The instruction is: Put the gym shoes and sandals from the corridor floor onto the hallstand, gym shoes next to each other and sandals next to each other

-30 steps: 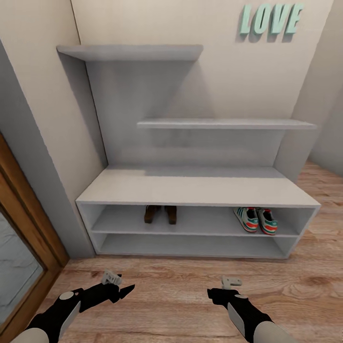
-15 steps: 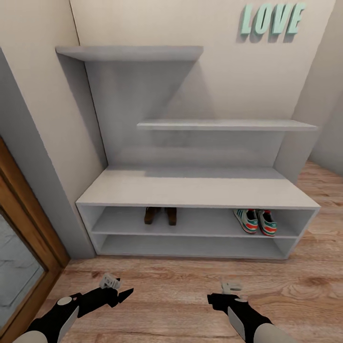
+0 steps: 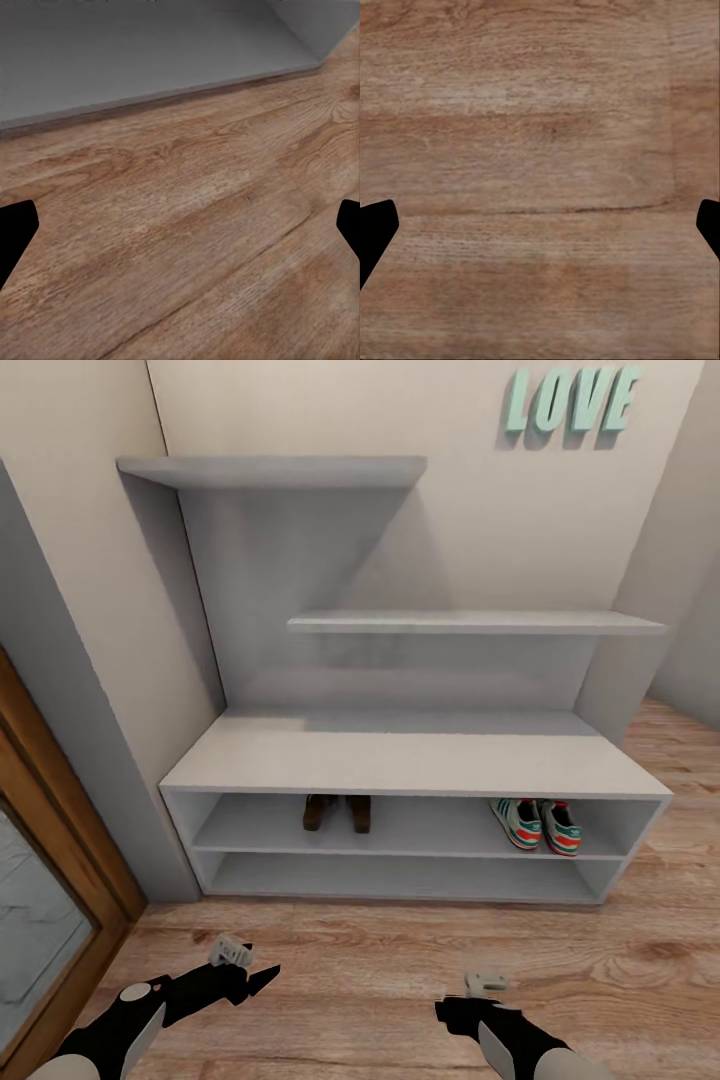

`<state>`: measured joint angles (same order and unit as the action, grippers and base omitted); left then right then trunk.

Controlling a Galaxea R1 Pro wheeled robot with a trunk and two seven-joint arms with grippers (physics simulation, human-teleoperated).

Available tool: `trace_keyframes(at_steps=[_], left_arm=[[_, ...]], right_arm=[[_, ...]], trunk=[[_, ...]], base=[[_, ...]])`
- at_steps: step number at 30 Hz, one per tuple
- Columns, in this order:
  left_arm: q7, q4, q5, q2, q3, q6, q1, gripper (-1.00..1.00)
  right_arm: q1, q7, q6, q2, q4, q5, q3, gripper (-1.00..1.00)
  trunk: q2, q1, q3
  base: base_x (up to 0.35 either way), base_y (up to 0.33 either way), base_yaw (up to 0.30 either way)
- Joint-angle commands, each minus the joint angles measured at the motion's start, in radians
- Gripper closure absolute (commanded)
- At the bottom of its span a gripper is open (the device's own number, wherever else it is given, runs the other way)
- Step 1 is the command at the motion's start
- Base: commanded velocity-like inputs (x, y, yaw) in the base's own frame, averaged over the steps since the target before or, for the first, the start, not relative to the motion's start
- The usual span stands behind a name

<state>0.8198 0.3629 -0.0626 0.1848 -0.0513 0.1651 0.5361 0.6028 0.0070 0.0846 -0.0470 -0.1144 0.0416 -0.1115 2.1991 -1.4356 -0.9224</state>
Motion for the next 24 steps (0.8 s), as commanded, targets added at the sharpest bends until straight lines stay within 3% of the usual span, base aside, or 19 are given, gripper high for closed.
trace_keyframes(at_steps=[1,24], left_arm=[[0.001,-0.001,-0.006,0.001,-0.005,0.004,0.000,-1.00],[0.001,-0.001,-0.006,0.001,-0.005,0.004,0.000,-1.00]], right_arm=[[0.000,0.001,0.006,-0.001,0.001,0.004,-0.008,-1.00],[0.000,0.001,0.006,-0.001,0.022,0.004,-0.007,-1.00]], trunk=[[0.000,0.000,-0.001],[0.000,0.000,-0.001]], base=[[0.000,0.000,0.000],[0.000,0.000,0.000]])
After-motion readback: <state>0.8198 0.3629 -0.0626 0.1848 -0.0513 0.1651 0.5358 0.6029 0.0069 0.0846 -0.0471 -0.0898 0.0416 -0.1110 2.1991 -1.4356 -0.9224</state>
